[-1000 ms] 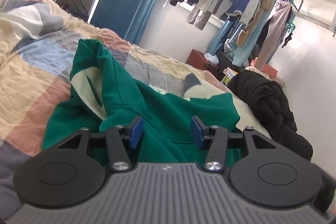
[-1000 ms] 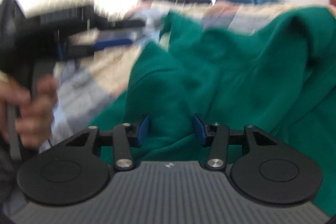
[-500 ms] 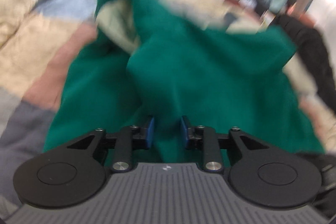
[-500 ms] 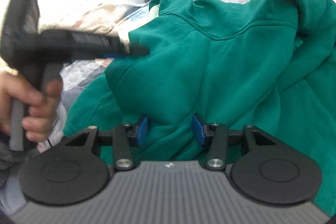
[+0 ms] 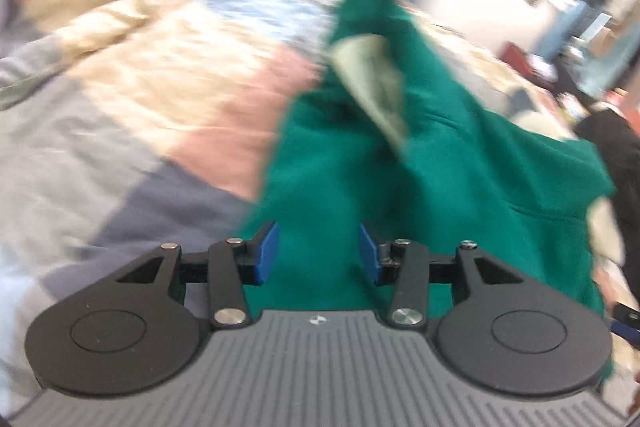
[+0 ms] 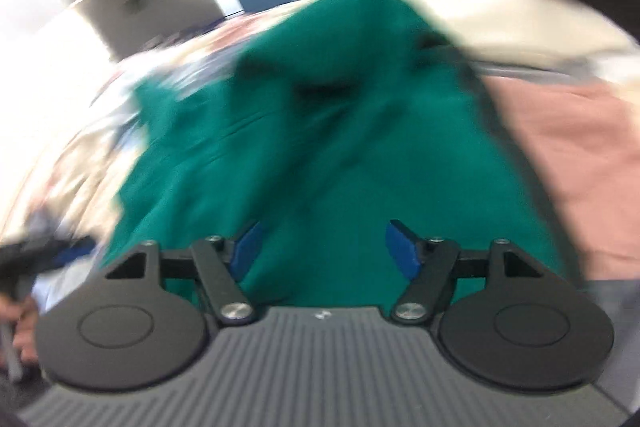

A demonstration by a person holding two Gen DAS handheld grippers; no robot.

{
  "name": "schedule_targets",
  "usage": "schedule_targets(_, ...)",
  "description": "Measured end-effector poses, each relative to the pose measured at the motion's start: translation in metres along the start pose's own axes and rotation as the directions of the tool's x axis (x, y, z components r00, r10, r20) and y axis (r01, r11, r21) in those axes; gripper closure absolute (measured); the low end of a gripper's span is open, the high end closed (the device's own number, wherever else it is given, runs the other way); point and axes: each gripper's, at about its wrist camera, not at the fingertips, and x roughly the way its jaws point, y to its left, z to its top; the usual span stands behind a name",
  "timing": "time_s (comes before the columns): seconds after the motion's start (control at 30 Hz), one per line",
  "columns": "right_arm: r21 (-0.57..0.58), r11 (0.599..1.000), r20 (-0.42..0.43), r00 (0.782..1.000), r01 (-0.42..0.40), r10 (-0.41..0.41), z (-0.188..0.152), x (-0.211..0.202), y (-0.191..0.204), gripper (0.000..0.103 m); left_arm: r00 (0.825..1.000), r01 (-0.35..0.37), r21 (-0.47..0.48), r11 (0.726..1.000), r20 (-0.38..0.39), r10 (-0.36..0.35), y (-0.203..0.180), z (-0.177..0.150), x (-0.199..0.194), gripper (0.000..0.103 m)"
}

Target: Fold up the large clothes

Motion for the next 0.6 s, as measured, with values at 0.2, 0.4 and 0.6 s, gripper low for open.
schedule_targets(0.2,0.160,0.957,-0.008,0.970,0.240,-0.242,0.025,0.013,-0.053,0.023,0.991,-0.114,-0.087,0.990,-0.074,0.108,0.024,0.000,0.022,0.053)
schedule_targets(0.4,0.200,0.946,-0.109,0.966,0.254,-0.236,0.020,0.039,-0.072,0.023,0.987,-0.117,-0.090,0.989,-0.116,0.107,0.027,-0.005,0.034,0.053)
schedule_targets(0.6,0.274,0.957,-0.175,0.984,0.091,-0.043,0.007,0.054,-0.070,0.020,0.986,-0.047,-0.058,0.997,-0.164,0.037,0.017,-0.016,0.042,0.052)
